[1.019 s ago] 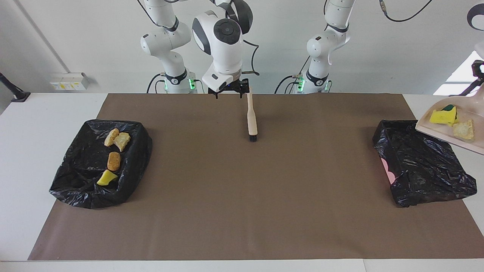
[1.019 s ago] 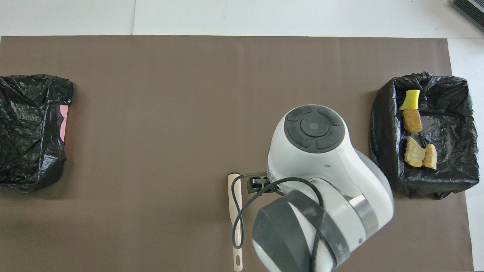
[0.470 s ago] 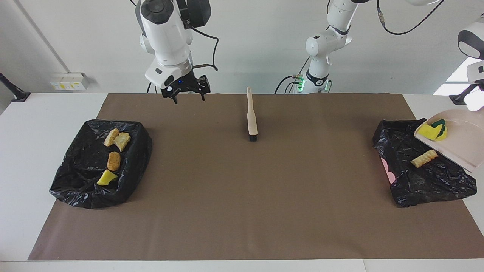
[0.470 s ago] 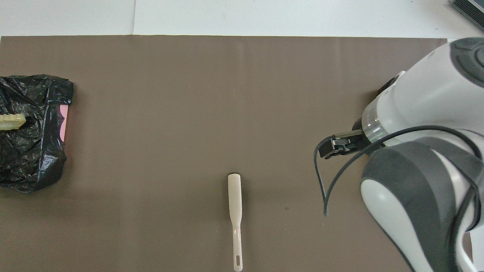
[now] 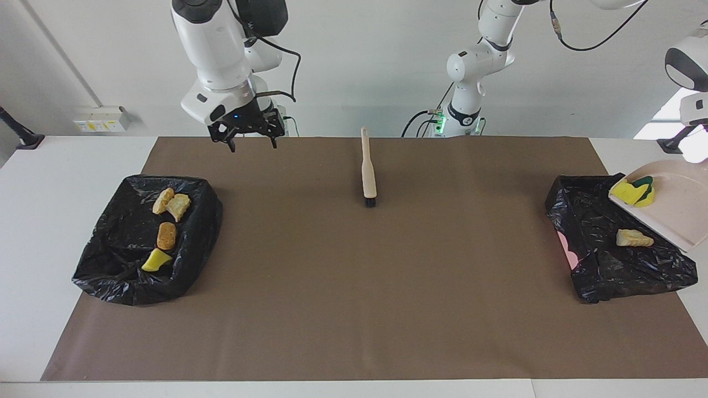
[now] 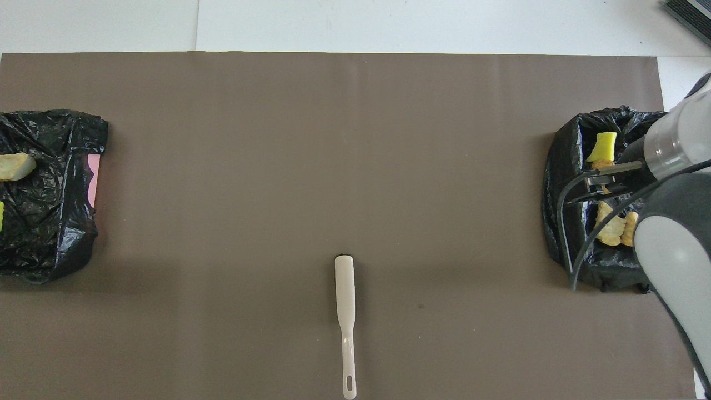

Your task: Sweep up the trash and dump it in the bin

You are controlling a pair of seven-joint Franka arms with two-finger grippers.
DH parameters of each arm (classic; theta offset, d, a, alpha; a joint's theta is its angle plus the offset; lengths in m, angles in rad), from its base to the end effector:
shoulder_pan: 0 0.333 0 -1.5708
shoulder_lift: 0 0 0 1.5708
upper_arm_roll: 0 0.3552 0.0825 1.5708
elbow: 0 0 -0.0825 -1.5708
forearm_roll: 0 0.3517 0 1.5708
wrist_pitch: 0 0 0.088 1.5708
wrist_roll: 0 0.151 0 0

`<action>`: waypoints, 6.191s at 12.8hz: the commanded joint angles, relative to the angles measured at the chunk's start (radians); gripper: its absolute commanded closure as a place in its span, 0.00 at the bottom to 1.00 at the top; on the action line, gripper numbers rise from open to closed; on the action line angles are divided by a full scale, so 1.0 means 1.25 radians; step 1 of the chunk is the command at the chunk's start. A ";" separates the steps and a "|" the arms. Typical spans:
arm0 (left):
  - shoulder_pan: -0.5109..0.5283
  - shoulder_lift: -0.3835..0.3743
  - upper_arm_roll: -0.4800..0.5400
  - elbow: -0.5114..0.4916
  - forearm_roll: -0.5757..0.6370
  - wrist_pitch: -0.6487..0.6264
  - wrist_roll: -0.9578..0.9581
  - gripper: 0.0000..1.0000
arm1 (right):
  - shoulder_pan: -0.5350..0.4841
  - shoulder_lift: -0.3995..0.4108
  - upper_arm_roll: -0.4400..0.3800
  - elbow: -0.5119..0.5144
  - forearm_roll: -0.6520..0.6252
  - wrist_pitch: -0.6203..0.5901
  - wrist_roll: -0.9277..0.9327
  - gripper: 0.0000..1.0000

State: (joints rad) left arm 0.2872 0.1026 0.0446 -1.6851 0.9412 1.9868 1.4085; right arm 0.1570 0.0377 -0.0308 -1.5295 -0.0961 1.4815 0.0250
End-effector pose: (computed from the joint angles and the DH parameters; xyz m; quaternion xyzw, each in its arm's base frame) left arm 0.5453 0.2741 0.5938 -0.6881 0.5756 0.2740 0.3467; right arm 0.5197 0.0510 0.6114 0.9967 0.0482 -0.0390 0.0516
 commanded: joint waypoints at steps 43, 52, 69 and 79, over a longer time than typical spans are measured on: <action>-0.749 0.176 -0.004 -0.082 -0.865 0.239 -1.344 1.00 | -0.183 -0.002 0.036 0.048 0.074 -0.017 0.071 0.00; -0.778 0.193 -0.003 -0.107 -0.866 0.239 -1.393 1.00 | -0.183 -0.002 0.036 0.048 0.074 -0.017 0.071 0.00; -0.639 0.069 0.039 -0.093 -0.852 0.083 -1.490 0.00 | -0.183 -0.002 0.036 0.048 0.074 -0.017 0.071 0.00; -0.418 -0.028 0.039 -0.106 -0.849 -0.114 -1.244 0.00 | -0.183 -0.002 0.036 0.048 0.074 -0.017 0.071 0.00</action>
State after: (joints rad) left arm -0.2953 0.0855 0.1032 -1.8019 -0.1231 1.8688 -0.2152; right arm -0.0674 0.0368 0.0090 -1.4804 -0.0192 1.4783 0.0944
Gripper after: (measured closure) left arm 0.000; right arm 0.000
